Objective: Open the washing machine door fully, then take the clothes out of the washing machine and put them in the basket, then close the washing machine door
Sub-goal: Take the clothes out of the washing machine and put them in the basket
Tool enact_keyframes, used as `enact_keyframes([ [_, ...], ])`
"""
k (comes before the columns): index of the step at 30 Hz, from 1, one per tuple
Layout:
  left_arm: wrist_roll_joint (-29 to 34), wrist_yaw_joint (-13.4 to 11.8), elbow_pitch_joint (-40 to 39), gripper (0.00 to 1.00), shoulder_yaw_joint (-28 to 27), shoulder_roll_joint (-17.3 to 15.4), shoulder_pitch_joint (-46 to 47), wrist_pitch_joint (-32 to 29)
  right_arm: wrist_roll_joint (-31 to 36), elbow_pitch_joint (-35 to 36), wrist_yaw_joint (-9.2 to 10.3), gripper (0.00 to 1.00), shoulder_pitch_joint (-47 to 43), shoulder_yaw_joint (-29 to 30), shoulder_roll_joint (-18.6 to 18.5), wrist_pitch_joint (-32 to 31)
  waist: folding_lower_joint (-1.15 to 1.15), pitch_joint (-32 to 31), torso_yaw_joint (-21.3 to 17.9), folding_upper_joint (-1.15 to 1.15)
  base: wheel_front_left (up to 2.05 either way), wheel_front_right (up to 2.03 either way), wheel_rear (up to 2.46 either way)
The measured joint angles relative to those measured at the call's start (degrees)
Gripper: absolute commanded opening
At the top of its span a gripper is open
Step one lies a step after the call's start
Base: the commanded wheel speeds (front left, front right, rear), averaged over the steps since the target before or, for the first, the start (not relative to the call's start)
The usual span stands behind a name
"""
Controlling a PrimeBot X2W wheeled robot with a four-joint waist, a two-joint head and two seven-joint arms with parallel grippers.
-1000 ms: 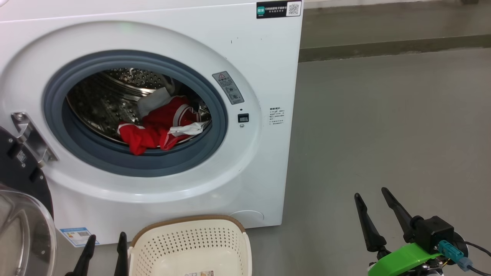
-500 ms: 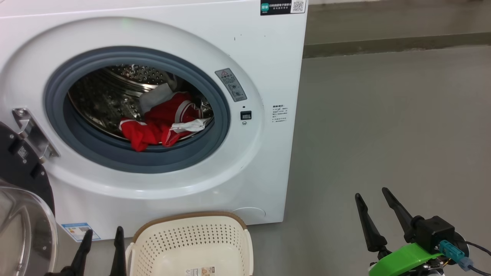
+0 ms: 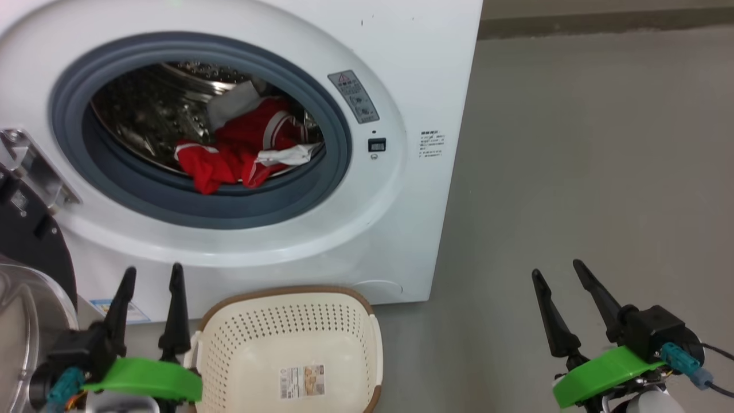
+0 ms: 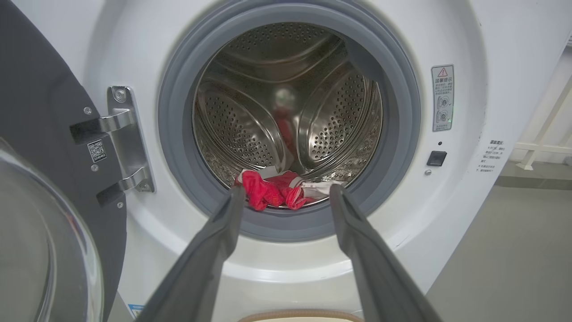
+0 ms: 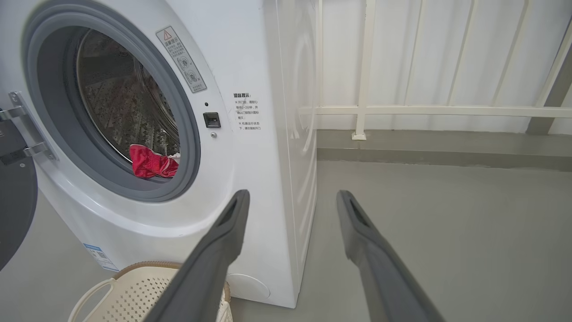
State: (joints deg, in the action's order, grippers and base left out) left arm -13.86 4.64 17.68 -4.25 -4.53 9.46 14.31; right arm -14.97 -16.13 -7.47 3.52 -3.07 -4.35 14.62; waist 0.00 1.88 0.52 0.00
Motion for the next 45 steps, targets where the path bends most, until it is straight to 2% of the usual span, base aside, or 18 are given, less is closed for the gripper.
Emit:
enact_keyframes([
  [7,0.22,-0.10,2.54,1.00,0.74,0.51,8.94,0.00,0.00,1.52,0.00,1.00,3.04,0.31,-0.57,0.00,0.00,4.63,0.52,0.00,0.00,0.00,0.00],
  [27,2.07,-0.15,19.87,1.00,-0.43,-0.14,36.87,0.25,0.26,4.53,0.00,1.00,10.26,0.64,-2.66,0.01,0.00,18.75,0.14,0.00,0.00,0.00,0.00],
  [32,3.53,-0.29,27.08,1.00,-0.16,-0.70,44.22,0.25,0.36,5.11,0.00,1.00,11.86,0.26,-2.79,0.01,0.00,22.51,-0.66,0.00,0.00,0.00,0.00],
  [35,5.06,-1.86,32.34,1.00,0.52,-2.11,47.74,0.25,0.36,5.42,0.00,1.00,12.32,-0.27,-2.79,0.01,0.00,23.98,-1.32,0.00,0.00,0.00,0.00],
  [40,7.87,-6.24,40.38,1.00,1.85,-4.32,54.15,-1.57,0.27,5.35,0.00,1.00,13.00,-1.40,-2.77,0.01,0.00,25.94,-2.49,0.00,0.00,0.00,0.00],
  [45,9.47,-8.44,45.74,1.00,2.96,-5.65,58.44,-2.74,-0.22,5.30,0.00,1.00,14.46,-1.96,-2.76,0.01,0.00,27.52,-3.70,0.00,0.00,0.00,0.00],
])
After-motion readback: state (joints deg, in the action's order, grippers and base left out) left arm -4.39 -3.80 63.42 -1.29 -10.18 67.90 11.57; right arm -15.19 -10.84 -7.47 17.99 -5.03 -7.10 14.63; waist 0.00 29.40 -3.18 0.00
